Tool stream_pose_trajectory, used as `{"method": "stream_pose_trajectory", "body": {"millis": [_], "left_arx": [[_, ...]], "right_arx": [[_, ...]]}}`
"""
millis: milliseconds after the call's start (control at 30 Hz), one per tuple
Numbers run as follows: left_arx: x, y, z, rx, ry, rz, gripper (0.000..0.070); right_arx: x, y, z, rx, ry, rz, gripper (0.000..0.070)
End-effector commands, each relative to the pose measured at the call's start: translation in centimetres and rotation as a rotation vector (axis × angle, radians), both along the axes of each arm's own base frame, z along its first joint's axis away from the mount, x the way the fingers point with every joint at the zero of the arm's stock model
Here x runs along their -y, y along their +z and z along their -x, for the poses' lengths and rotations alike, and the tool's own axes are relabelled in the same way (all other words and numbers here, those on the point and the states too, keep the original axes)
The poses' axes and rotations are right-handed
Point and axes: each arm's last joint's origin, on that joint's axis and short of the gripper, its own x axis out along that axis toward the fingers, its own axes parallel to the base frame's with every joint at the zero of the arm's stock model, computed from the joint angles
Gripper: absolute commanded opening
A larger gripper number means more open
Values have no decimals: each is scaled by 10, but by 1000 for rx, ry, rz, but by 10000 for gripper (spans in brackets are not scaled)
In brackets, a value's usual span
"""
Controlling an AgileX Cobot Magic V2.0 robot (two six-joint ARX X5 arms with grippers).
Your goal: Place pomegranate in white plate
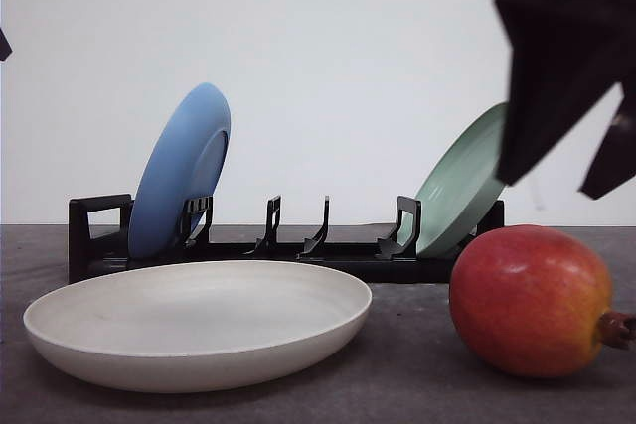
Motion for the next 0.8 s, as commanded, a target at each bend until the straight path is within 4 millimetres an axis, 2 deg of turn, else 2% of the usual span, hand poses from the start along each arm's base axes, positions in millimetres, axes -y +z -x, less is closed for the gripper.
{"method": "stream_pose_trajectory", "body": {"millis": [0, 633, 700, 767], "left_arx": [[0, 5, -1, 21, -10, -4, 313], [0, 5, -1, 21, -10, -4, 313], [0, 5, -1, 21, -10, -4, 313], [0, 5, -1, 21, -10, -4, 313]], "right_arx": [[-5, 2, -4, 8, 5, -4, 654], [-25, -45, -27, -161, 17, 131, 666], [-26, -49, -28, -175, 17, 144, 649], [-27, -50, -28, -179, 17, 146, 568]]}}
